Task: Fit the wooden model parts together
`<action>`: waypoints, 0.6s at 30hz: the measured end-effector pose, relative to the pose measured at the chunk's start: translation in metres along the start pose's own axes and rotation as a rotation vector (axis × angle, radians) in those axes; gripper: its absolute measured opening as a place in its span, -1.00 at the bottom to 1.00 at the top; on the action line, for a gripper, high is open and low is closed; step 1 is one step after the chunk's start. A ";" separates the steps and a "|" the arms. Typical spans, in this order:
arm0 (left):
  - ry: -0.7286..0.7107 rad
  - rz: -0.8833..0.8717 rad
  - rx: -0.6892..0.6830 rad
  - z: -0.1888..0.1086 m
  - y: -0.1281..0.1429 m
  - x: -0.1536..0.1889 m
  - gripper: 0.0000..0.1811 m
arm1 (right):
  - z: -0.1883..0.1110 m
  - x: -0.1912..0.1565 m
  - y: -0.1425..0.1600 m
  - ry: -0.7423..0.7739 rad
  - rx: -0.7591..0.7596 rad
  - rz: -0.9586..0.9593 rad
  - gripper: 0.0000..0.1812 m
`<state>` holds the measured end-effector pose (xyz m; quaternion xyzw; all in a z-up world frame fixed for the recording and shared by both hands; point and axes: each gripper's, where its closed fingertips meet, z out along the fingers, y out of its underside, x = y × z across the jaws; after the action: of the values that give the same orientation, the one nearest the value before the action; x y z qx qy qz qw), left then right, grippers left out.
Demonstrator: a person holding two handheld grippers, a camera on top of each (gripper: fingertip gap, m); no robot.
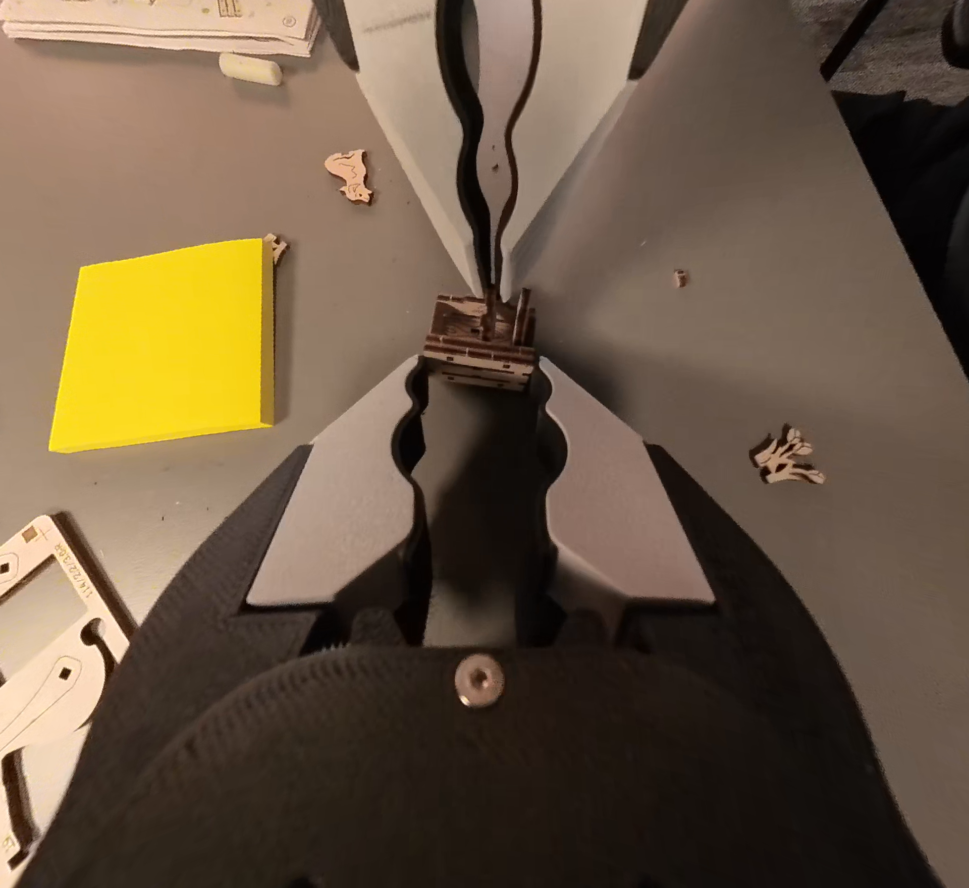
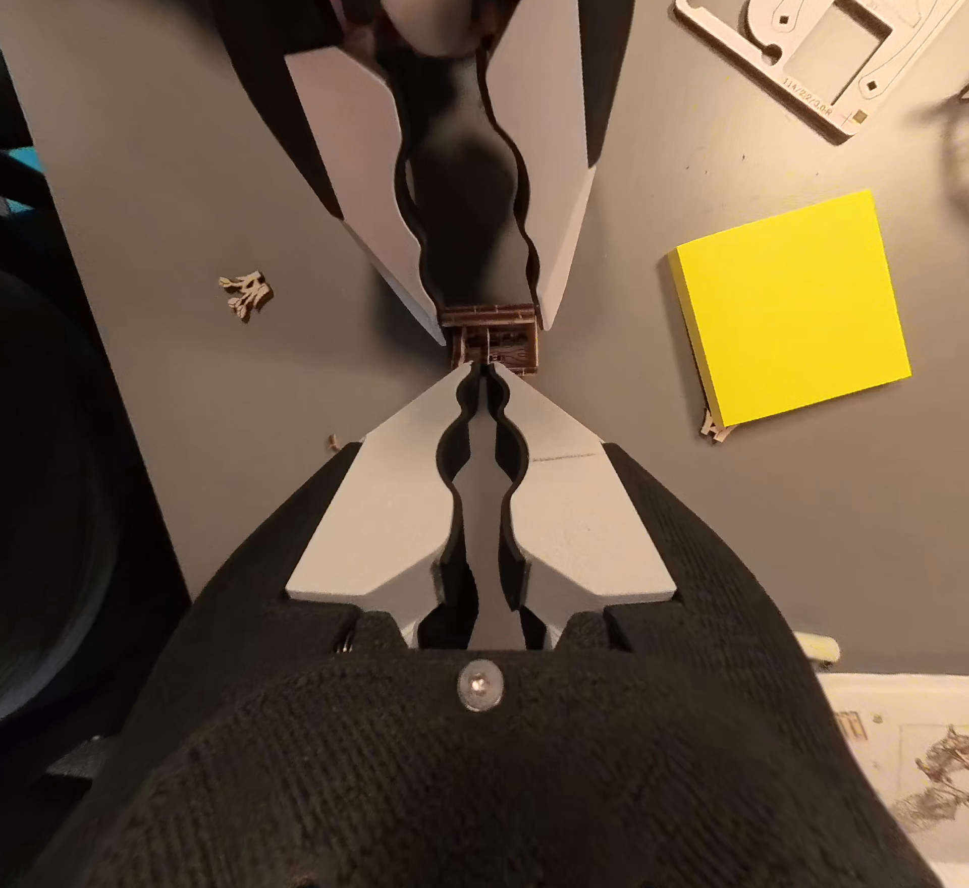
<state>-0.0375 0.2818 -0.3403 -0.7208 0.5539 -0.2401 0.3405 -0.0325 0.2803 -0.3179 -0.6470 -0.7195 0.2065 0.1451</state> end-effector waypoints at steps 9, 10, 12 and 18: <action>-0.011 0.006 -0.011 0.000 0.001 0.000 -0.58 | 0.004 -0.001 0.001 -0.011 -0.071 -0.015 -1.00; -0.011 0.006 -0.011 0.000 0.001 0.000 -0.58 | 0.004 -0.001 0.001 -0.012 -0.071 -0.014 -1.00; -0.011 0.004 -0.012 0.000 0.001 0.000 -0.59 | 0.004 -0.001 0.001 -0.016 -0.069 -0.009 -1.00; -0.016 0.011 -0.016 0.000 0.001 0.000 -0.58 | 0.004 -0.002 0.001 -0.029 -0.058 -0.007 -1.00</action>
<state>-0.0377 0.2814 -0.3410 -0.7225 0.5569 -0.2278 0.3405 -0.0335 0.2775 -0.3217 -0.6454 -0.7295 0.1943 0.1167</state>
